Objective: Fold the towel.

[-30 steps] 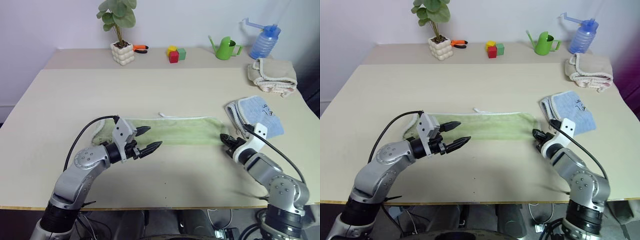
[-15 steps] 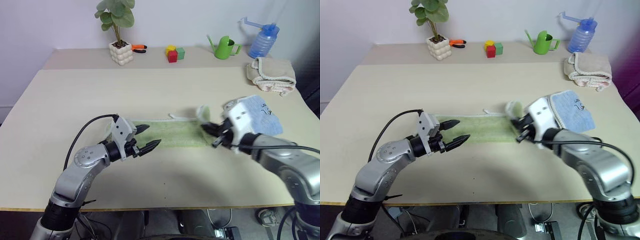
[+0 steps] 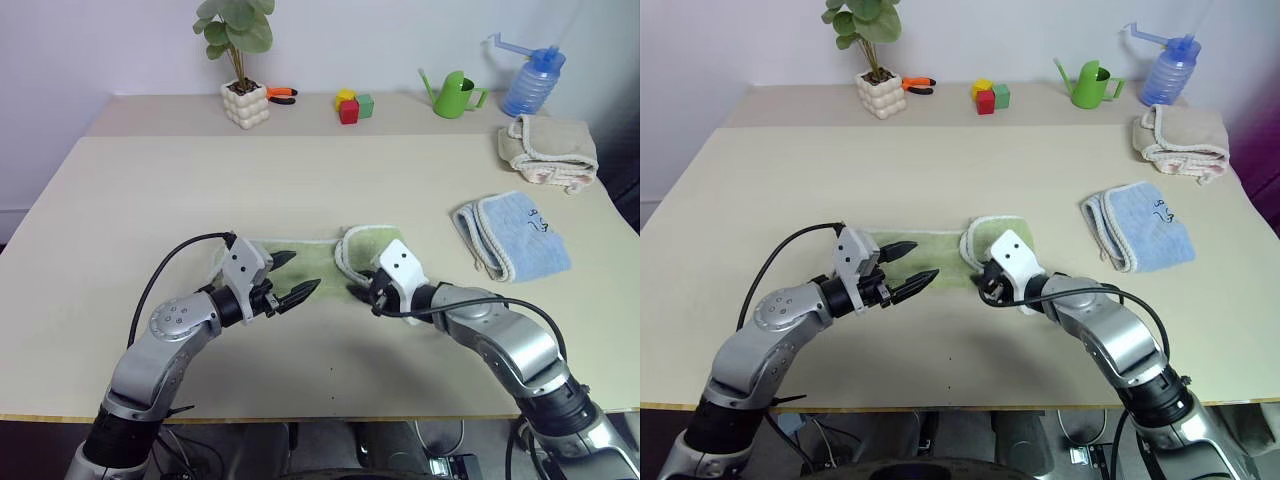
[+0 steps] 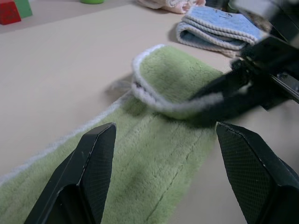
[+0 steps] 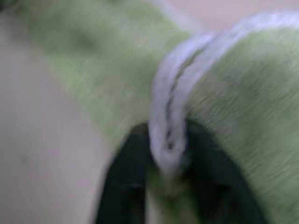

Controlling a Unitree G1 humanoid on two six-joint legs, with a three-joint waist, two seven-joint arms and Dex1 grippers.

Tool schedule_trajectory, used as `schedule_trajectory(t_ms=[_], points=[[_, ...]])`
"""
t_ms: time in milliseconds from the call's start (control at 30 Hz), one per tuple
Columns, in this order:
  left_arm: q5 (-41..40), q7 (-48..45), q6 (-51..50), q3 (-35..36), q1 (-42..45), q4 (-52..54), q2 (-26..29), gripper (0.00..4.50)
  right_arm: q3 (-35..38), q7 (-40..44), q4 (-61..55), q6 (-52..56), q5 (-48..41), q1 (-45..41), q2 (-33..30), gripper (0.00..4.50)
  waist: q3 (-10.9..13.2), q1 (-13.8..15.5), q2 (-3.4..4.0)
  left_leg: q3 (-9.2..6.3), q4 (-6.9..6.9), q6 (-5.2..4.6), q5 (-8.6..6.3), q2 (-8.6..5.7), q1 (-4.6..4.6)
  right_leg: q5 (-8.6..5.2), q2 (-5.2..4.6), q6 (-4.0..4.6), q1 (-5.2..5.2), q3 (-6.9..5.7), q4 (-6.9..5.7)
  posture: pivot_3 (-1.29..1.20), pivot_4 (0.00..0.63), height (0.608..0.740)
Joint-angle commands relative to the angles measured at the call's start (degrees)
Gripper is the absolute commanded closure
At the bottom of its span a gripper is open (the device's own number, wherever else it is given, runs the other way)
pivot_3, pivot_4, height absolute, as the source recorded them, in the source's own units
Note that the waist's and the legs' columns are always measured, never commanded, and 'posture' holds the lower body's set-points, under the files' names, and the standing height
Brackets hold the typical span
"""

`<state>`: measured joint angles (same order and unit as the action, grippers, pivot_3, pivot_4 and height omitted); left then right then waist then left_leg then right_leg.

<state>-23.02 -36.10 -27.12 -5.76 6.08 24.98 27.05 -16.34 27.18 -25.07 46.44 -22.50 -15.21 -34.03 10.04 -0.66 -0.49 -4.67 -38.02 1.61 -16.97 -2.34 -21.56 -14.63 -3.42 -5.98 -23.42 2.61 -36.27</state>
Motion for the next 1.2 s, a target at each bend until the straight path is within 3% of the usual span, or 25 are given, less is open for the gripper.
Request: schedule_trajectory(t_ms=[33,133,333,367,667,833,933,1000,1033,1100,1200], points=[[0.41,0.29,0.60,0.95,-0.43,1.81,0.42,1.04,5.53,1.40,-3.85,-3.85,-0.48,0.63,-0.17,1.29,0.00,-0.12,0.00,0.00,0.00,0.00,0.00,0.00,0.01,0.00,0.01,0.00,0.00,0.00,0.00,0.00,0.150,0.727],[0.78,0.71,0.63,1.06,-0.93,1.49,0.49,1.04,10.60,4.71,-5.72,-5.68,-4.32,2.07,-0.16,1.62,0.00,-0.04,0.00,0.00,0.00,0.00,0.00,0.01,0.01,0.00,0.02,0.00,0.01,0.00,0.00,0.00,0.150,0.727],[1.91,1.74,1.47,1.18,-2.32,0.60,0.07,1.04,13.80,3.73,-1.91,-7.92,-2.11,1.78,0.95,4.37,0.00,-0.13,0.00,0.01,0.01,-0.01,-0.01,0.00,0.02,0.00,0.01,-0.01,0.03,0.00,0.01,0.00,0.150,0.727],[2.21,2.02,1.64,1.06,-2.55,0.49,-0.09,1.04,13.53,2.29,0.21,-8.38,-0.52,0.94,1.67,4.45,0.00,-0.18,0.00,0.01,0.01,-0.01,-0.01,0.01,0.05,0.00,0.02,-0.01,0.05,0.00,0.01,0.00,0.150,0.727],[3.88,3.75,2.24,0.69,-3.54,0.10,-1.62,1.04,5.22,0.26,17.25,-14.70,10.56,-2.32,7.39,4.45,0.00,-0.10,0.00,0.01,0.05,-0.01,-0.01,0.01,0.04,0.00,0.01,0.00,0.01,0.00,0.01,0.00,0.150,0.727],[3.72,5.46,1.21,2.44,-5.66,2.10,-1.47,1.04,3.73,1.18,16.94,-16.06,12.96,-0.46,7.66,4.45,-0.03,-0.26,-0.01,0.01,0.05,-0.01,-0.01,0.01,0.08,0.00,0.00,0.00,0.04,0.00,0.01,0.00,0.150,0.727],[1.12,7.45,-1.46,5.60,-9.47,5.05,-1.88,1.04,6.38,1.73,14.00,-19.46,12.94,-1.75,7.09,4.45,-0.02,-0.36,0.00,0.00,0.07,0.00,-0.01,0.02,0.08,0.00,0.01,0.00,0.03,0.00,0.01,0.00,0.150,0.727],[-2.39,8.17,-4.65,8.24,-12.53,7.07,-2.34,1.04,8.34,4.13,11.05,-20.51,10.45,-2.88,6.80,3.94,0.00,-0.24,0.02,0.01,0.07,0.00,-0.01,0.02,0.06,0.00,-0.01,0.00,0.02,0.01,0.01,0.00,0.150,0.727],[-4.68,8.45,-6.61,9.73,-14.26,8.13,-2.64,0.78,8.81,5.62,9.41,-21.10,9.52,-3.51,6.46,3.69,0.00,-0.26,0.02,0.01,0.07,0.00,-0.01,0.02,0.05,0.00,-0.02,0.00,0.01,0.01,0.01,0.00,0.150,0.727],[-7.96,8.97,-9.20,11.71,-16.28,9.64,-3.10,0.14,9.01,7.47,7.62,-21.95,9.10,-4.26,5.90,2.75,0.01,-0.21,0.02,0.00,0.07,-0.01,-0.01,0.02,0.05,0.00,-0.02,0.00,0.02,0.01,0.02,0.00,0.150,0.727],[-14.89,11.47,-12.85,16.50,-19.12,10.84,-5.71,0.00,7.14,11.22,5.42,-21.97,9.15,-5.81,4.49,1.29,0.00,-0.12,0.01,0.00,0.06,-0.01,-0.01,0.02,0.06,0.00,-0.02,0.00,0.05,0.00,0.03,0.00,0.150,0.727]])
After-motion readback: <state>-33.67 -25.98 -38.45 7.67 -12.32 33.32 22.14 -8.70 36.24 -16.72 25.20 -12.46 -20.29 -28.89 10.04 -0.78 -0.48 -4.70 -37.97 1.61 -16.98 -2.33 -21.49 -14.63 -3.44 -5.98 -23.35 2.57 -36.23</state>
